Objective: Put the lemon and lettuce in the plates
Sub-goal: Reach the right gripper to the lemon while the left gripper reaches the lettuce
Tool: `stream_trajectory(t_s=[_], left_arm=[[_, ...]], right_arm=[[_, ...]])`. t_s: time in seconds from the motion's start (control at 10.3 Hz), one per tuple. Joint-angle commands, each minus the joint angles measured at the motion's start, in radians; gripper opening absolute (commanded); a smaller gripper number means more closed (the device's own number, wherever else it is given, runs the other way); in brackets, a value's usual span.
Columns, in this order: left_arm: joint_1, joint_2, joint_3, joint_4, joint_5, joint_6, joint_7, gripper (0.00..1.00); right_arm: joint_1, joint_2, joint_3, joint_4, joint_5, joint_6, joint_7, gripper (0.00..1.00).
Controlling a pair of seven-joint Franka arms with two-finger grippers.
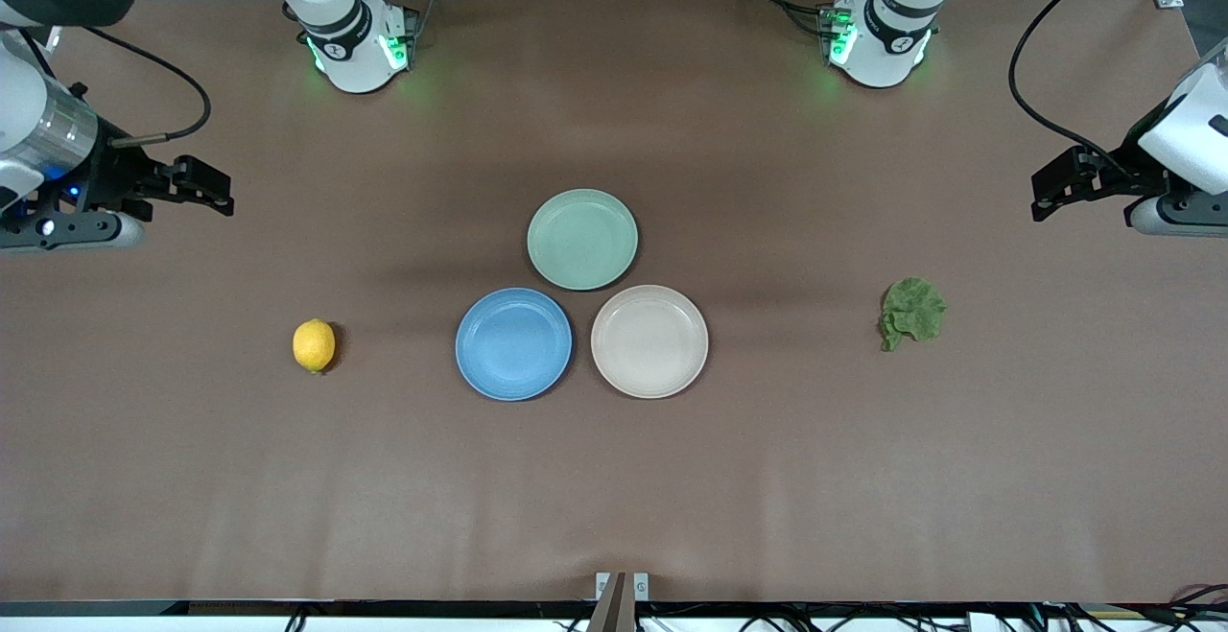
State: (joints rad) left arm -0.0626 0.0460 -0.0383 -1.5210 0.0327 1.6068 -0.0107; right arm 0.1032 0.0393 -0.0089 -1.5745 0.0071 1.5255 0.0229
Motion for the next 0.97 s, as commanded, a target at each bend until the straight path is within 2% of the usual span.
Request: stream_trajectory(t_s=[0.0,0.29,0.58,0.68,0.88], left_arm=[[0.004,-0.003,0.003,-0.001,-0.027,-0.005,0.024,1.00],[0.012,0.008,0.005,-0.004,-0.022,-0.007,0.024,1.00],[0.012,0.020,0.002,-0.073,-0.030,-0.024,0.034,1.00],[0.009,0.023,0.003,-0.106,-0.028,-0.010,0.034,1.00],[0.014,0.014,0.003,-0.244,-0.020,0.120,0.037,1.00]], right_arm=[[0.000,-0.021,0.013,-0.008,-0.010,-0.014,0.012,1.00],[-0.003,-0.030,0.010,-0.013,-0.010,-0.014,0.014,1.00],[-0.013,-0.004,0.006,-0.022,-0.009,0.025,0.012,1.00],[-0.011,0.031,0.006,-0.056,-0.007,0.112,0.012,1.00],[-0.007,0.129,0.006,-0.143,-0.007,0.313,0.012,1.00]])
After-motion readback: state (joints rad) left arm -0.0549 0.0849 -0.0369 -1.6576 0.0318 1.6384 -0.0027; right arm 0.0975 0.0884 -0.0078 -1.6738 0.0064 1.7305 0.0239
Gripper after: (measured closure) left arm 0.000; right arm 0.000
